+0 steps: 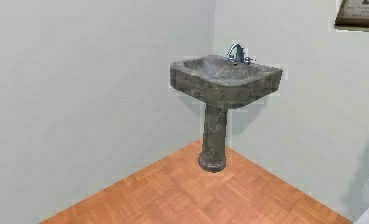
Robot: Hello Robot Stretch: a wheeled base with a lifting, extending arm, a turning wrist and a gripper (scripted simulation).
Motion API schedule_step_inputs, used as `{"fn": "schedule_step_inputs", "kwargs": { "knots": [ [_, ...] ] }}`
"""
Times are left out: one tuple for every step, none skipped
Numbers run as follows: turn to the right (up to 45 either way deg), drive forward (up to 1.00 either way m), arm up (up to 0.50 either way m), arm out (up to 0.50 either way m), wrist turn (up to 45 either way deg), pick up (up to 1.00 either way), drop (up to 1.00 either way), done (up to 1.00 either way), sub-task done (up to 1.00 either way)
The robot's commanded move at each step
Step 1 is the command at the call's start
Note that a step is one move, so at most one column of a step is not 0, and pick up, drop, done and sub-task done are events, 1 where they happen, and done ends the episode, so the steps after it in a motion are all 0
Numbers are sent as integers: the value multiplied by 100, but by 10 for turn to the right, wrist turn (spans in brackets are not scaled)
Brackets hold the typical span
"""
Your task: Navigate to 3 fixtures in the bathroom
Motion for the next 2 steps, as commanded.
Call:
{"fn": "schedule_step_inputs", "kwargs": {
  "knots": [
    [150,0,0,0,0,0,0,0,0],
    [0,40,0,0,0,0,0,0,0]
  ]
}}
